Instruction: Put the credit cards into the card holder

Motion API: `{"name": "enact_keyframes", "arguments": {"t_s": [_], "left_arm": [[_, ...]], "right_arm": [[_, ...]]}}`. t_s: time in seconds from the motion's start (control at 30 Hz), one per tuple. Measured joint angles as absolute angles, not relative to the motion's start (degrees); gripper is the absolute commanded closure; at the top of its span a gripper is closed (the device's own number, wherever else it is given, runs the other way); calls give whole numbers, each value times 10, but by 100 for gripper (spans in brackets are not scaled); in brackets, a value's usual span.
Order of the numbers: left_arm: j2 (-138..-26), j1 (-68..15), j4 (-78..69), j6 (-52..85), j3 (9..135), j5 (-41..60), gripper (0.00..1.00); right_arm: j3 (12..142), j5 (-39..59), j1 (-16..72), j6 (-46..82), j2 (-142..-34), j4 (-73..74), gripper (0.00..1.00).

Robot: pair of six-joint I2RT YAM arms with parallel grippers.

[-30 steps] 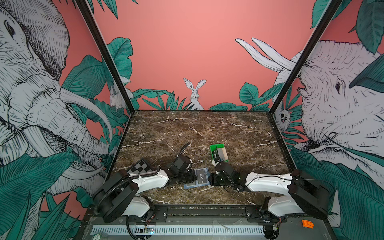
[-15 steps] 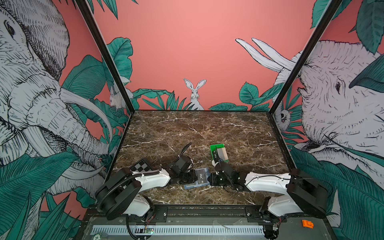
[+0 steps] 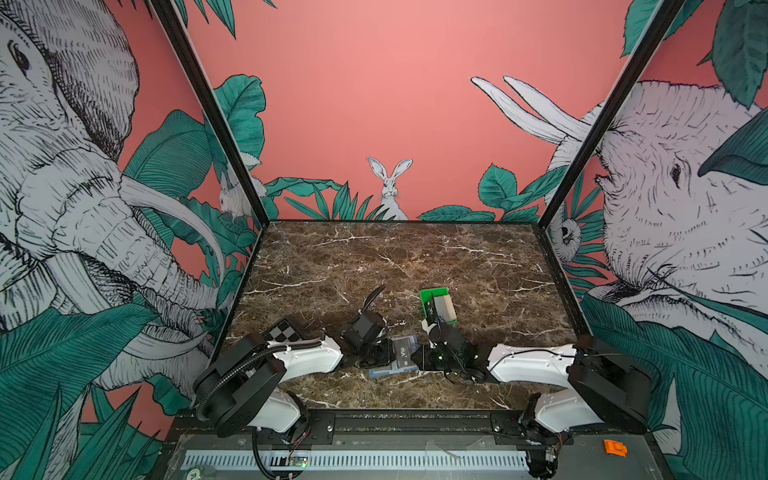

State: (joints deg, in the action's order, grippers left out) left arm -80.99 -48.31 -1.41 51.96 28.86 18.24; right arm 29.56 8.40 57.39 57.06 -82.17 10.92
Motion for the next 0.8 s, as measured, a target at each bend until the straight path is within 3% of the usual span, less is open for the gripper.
{"name": "enact_keyframes", "arguments": {"t_s": [0.8], "left_arm": [[-811, -485, -13, 520, 289, 179, 93]], "right_arm": [[295, 79, 574, 573, -829, 101, 79]]}}
